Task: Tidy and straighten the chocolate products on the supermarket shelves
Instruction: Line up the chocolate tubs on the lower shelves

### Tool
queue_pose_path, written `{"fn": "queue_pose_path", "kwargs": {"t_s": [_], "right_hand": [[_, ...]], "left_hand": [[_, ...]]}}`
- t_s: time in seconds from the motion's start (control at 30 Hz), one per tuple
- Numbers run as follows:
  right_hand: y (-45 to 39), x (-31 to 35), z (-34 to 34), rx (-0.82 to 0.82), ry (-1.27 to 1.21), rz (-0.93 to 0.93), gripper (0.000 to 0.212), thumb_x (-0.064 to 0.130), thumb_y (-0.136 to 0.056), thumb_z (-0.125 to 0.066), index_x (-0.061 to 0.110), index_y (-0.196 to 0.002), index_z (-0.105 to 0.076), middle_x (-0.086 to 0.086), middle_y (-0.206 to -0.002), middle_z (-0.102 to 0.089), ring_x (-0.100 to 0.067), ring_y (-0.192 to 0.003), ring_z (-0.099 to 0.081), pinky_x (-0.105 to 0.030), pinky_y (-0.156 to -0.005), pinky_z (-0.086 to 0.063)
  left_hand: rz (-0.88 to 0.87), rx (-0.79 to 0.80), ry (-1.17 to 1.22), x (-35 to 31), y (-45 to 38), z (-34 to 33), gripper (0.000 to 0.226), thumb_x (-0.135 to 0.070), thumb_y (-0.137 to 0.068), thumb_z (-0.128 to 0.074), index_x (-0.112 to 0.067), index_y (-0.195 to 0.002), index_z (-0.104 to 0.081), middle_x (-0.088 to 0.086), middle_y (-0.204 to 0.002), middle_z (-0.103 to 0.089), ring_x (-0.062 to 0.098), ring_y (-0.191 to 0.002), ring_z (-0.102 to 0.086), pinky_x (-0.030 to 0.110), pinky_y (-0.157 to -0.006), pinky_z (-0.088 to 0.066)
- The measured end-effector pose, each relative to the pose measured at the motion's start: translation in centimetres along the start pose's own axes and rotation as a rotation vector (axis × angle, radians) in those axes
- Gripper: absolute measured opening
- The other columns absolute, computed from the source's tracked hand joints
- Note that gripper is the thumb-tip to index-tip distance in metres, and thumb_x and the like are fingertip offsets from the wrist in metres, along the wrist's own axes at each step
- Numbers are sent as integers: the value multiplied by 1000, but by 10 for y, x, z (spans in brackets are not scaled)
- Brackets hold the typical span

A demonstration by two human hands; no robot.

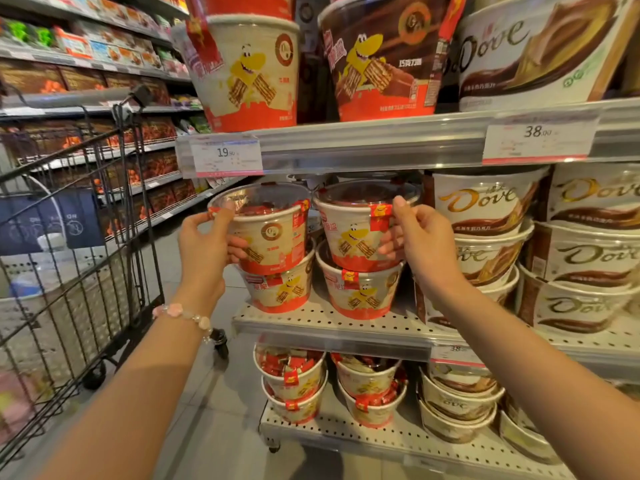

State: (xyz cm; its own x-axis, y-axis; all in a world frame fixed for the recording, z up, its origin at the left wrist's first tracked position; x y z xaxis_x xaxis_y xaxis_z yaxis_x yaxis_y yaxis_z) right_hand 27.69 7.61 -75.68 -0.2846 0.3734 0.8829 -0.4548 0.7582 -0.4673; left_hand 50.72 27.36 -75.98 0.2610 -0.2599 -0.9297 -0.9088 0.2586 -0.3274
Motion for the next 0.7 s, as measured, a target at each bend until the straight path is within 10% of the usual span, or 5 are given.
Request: {"fn": "queue_pose_path", "kwargs": {"t_s": [0.13,0.37,0.7], "right_hand": [[14,-7,2,-81,213,152,13,28,-93,-54,19,-102,-51,1,-86,-61,-8,-75,-61,-17,-63,-50],[31,-20,-7,-69,414,211,76,19,-80,-68,15,-142,-24,11,-131,-30,0,-123,-32,-5,-95,-27],[36,-38,-16,-154,320,61,89,19,-77,-74,11,-146,-18,-6,-146,-31,-17,-135,-34,-34,-110,-35]], "left_hand": [[-99,-57,-120,3,5,7,52,-53,-83,-60,-13,-115,-50,-4,-76,-56,2,-65,-53,20,-58,-39],[-92,120,-435,33,14,-4,111,-35,-57,-87,-28,-142,-16,7,-144,-32,20,-128,-38,38,-100,-40],[-134,107,-421,51,13,-21,119,-38,-51,-89,-27,-140,-10,7,-137,-47,18,-119,-50,31,-89,-43]]}}
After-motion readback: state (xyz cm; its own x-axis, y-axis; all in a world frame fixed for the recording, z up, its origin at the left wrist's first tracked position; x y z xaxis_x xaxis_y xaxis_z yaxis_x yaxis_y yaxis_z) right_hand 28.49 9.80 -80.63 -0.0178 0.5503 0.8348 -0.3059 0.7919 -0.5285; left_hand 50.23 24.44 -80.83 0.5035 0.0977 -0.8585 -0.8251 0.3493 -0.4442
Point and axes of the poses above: each hand's wrist, its own y-axis away from the middle knuckle, its own z-axis out of the back of the hand, x = y × z, the point moved 6 cm from there along -y, towards the middle knuckle
